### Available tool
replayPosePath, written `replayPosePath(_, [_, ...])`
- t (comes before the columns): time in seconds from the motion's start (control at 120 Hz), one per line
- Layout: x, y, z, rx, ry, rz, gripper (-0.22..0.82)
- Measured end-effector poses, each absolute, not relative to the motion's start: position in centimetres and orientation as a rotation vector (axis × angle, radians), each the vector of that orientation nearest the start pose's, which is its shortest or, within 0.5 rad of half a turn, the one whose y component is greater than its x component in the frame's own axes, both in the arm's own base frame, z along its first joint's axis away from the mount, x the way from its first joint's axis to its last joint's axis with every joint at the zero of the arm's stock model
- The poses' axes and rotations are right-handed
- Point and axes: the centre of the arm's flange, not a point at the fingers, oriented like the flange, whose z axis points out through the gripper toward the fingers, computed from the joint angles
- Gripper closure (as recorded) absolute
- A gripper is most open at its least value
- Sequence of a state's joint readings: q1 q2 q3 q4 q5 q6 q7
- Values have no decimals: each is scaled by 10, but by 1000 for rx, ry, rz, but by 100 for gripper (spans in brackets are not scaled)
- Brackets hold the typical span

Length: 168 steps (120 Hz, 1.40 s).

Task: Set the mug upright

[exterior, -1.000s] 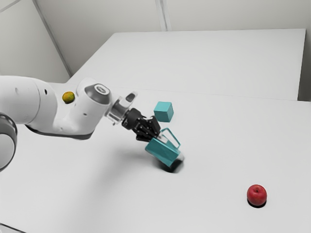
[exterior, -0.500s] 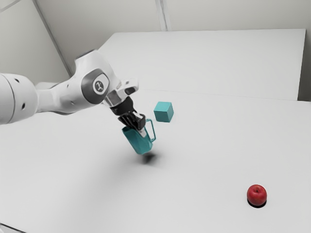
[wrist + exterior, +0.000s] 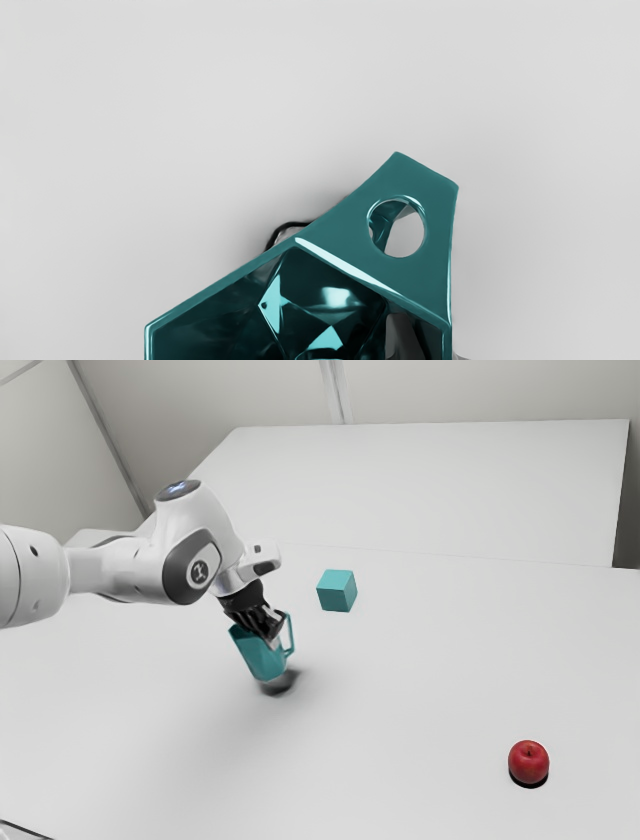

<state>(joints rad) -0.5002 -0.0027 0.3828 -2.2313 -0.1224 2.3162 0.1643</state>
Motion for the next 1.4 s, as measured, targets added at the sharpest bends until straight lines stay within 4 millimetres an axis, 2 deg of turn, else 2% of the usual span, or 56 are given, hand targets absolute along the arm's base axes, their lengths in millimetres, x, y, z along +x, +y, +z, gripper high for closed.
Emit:
replayPosePath(0.617, [527, -47, 366, -3144, 185, -128, 79])
replayPosePath(0.775, [528, -42, 355, -3138, 143, -97, 79])
replayPosePath(1.175, [530, -51, 344, -3130, 120, -66, 79])
replayPosePath(1.192, [530, -51, 344, -3130, 118, -67, 78])
replayPosePath(1.4, [530, -50, 346, -3133, 109, -62, 33])
